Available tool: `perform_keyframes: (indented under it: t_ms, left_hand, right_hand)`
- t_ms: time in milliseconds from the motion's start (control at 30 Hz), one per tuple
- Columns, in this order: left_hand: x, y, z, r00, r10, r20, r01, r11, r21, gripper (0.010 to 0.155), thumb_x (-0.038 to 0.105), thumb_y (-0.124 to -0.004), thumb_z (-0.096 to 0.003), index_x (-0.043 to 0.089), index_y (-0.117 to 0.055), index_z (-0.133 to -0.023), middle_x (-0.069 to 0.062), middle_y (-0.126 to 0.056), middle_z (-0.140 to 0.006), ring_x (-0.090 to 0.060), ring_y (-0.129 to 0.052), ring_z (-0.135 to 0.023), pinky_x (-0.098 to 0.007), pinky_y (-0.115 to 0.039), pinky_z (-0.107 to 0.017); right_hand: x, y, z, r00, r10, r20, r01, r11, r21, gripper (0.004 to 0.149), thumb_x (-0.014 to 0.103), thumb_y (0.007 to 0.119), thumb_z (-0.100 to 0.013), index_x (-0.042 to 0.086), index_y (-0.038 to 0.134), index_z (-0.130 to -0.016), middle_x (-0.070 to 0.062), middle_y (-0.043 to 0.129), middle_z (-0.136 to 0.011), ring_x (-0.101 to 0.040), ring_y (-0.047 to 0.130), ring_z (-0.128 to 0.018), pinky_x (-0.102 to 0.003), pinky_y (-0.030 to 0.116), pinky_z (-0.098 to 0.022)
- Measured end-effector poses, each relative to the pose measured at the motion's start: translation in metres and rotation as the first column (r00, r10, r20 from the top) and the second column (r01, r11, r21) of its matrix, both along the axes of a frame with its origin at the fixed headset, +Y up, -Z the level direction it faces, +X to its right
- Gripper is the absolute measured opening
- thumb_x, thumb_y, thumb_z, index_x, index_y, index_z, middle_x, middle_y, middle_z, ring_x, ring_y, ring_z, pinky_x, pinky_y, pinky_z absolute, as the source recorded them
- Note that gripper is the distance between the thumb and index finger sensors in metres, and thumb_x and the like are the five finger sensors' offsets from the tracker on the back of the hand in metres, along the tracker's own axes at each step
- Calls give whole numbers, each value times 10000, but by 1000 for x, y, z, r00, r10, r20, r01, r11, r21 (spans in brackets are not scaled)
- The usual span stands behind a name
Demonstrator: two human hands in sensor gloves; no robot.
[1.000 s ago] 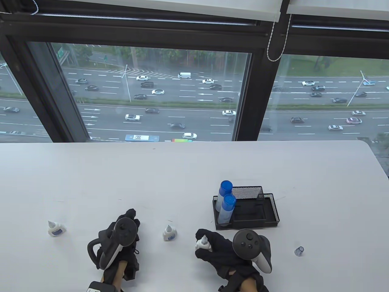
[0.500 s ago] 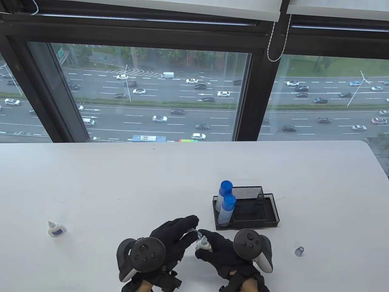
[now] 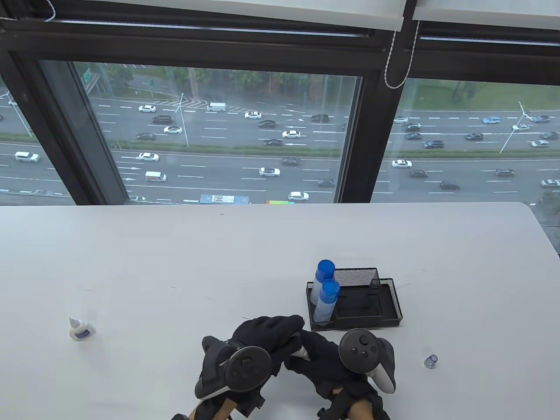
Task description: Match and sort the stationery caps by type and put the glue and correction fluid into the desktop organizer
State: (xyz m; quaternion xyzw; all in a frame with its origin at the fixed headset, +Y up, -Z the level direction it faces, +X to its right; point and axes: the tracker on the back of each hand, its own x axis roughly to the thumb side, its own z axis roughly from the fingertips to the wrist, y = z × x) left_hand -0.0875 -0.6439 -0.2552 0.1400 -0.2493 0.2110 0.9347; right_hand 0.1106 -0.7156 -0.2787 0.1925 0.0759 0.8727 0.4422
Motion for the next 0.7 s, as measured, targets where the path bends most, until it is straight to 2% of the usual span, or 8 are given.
perform_keyframes:
  t_ms: [67, 133, 233, 267, 367, 433, 467, 700]
  left_hand:
    - [0, -2, 0, 1000, 1, 0, -1, 1000, 2, 458, 506, -741, -548, 347, -772, -977, 60, -960, -919, -192, -1024, -804, -480, -818, -621]
    - [1, -2, 2, 1000, -16, -21, 17, 999, 45, 449, 505, -750, -543, 345, -787, -960, 64, -969, -905, -190, -1031, -791, -481, -820, -619]
    - [5, -2, 8, 999, -16, -28, 20, 992, 127, 438, 503, -760, -542, 341, -800, -946, 66, -979, -896, -186, -1042, -781, -479, -829, -613]
    - [7, 0, 10, 999, -24, -38, 28, 992, 120, 437, 499, -764, -543, 339, -799, -949, 61, -979, -900, -191, -1042, -784, -483, -829, -613]
    - [13, 4, 15, 996, -64, -56, 70, 989, 129, 439, 487, -768, -549, 322, -801, -954, 47, -979, -905, -207, -1038, -794, -498, -820, -620]
    - [17, 4, 18, 993, -97, -63, 106, 983, 151, 440, 476, -772, -555, 311, -800, -961, 34, -979, -910, -217, -1038, -795, -504, -817, -620]
    - [19, 4, 20, 984, -151, -97, 167, 970, 178, 442, 475, -767, -557, 309, -795, -966, 36, -976, -913, -214, -1036, -799, -503, -816, -623]
    - [29, 4, 28, 959, -245, -146, 277, 921, 274, 456, 470, -758, -566, 277, -796, -978, 14, -985, -911, -216, -1047, -785, -483, -827, -615]
  right_hand:
    - [0, 0, 0, 1000, 6, 1, -6, 1000, 5, 630, 367, 876, -447, 150, 700, -1013, -123, 811, -950, -315, 900, -738, -523, 733, -607]
    - [0, 0, 1, 1000, 7, 16, -7, 1000, 19, 629, 371, 878, -445, 145, 709, -1008, -120, 820, -941, -309, 905, -730, -521, 735, -606]
    - [1, 4, 5, 996, -10, 88, 1, 994, 106, 626, 348, 896, -427, 129, 731, -990, -128, 837, -920, -311, 914, -730, -519, 740, -615]
    - [2, 6, 5, 994, 3, 113, -19, 990, 138, 623, 347, 906, -414, 124, 752, -975, -129, 858, -900, -308, 931, -717, -517, 754, -608]
    - [4, 7, 7, 996, -42, 83, 31, 991, 130, 619, 339, 914, -410, 105, 772, -965, -141, 875, -883, -313, 944, -703, -521, 760, -604]
    - [4, 8, 7, 995, -20, 98, 4, 988, 153, 614, 336, 921, -404, 98, 785, -954, -147, 886, -870, -315, 954, -690, -523, 767, -598]
    - [5, 8, 7, 995, -11, 96, -4, 988, 156, 614, 342, 918, -406, 87, 790, -950, -151, 892, -861, -312, 960, -681, -521, 772, -592]
    - [5, 10, 9, 995, -49, 90, 36, 990, 138, 608, 328, 922, -405, 61, 803, -939, -172, 901, -841, -318, 973, -659, -524, 781, -587]
